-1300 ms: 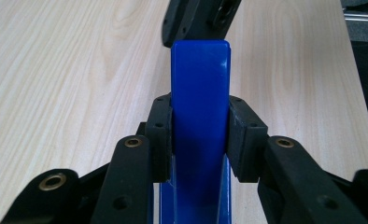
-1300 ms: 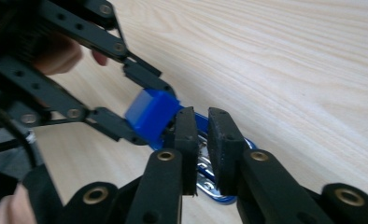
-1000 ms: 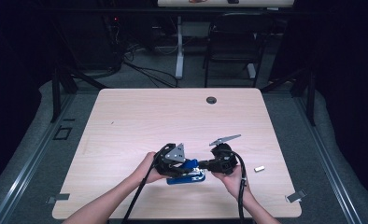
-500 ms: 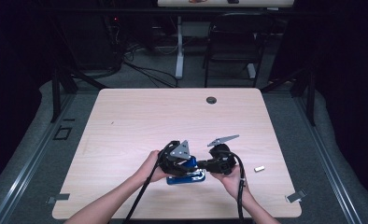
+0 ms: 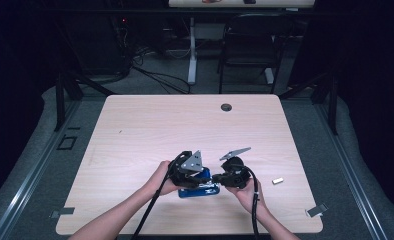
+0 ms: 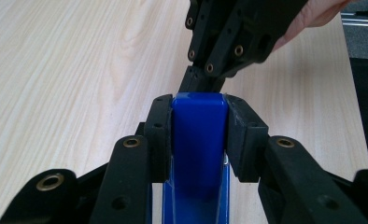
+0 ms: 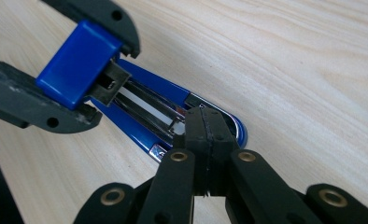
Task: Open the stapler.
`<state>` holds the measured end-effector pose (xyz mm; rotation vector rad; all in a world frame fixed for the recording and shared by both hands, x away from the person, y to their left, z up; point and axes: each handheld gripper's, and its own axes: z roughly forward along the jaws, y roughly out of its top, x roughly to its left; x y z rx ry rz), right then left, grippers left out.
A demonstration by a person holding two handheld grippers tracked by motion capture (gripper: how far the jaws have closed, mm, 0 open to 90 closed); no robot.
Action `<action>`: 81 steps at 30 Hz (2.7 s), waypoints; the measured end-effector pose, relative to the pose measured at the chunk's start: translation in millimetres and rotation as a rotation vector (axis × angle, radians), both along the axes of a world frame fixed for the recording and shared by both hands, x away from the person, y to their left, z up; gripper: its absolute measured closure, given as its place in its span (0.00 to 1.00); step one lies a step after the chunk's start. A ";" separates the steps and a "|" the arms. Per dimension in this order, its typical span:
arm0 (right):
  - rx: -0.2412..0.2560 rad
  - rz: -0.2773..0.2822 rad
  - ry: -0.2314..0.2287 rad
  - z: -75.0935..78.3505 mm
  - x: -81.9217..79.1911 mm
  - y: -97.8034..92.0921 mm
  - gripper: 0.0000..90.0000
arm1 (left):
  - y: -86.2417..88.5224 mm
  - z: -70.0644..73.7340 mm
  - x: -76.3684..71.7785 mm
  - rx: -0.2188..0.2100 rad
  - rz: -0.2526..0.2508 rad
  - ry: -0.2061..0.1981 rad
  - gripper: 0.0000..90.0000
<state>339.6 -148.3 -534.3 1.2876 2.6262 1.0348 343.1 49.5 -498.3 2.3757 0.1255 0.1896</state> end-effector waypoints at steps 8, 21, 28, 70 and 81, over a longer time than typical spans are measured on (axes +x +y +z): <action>-0.030 0.007 -0.030 -1.7 -2.7 3.3 1.00 | 5.5 2.4 -1.1 -0.015 0.004 -0.010 0.73; -0.043 -0.004 -0.026 -7.8 -2.0 4.6 1.00 | 19.0 10.8 -4.5 -0.011 0.009 -0.007 0.73; -0.057 0.003 -0.024 -7.9 -2.2 3.6 1.00 | 30.1 14.3 -7.7 -0.020 0.025 -0.003 0.73; -0.046 -0.015 -0.037 -9.1 -3.9 5.2 1.00 | 101.3 4.2 -18.7 -0.116 0.088 0.049 0.73; -0.041 -0.012 -0.033 0.8 -4.0 6.6 1.00 | 100.0 5.2 -17.1 -0.128 0.085 0.044 0.73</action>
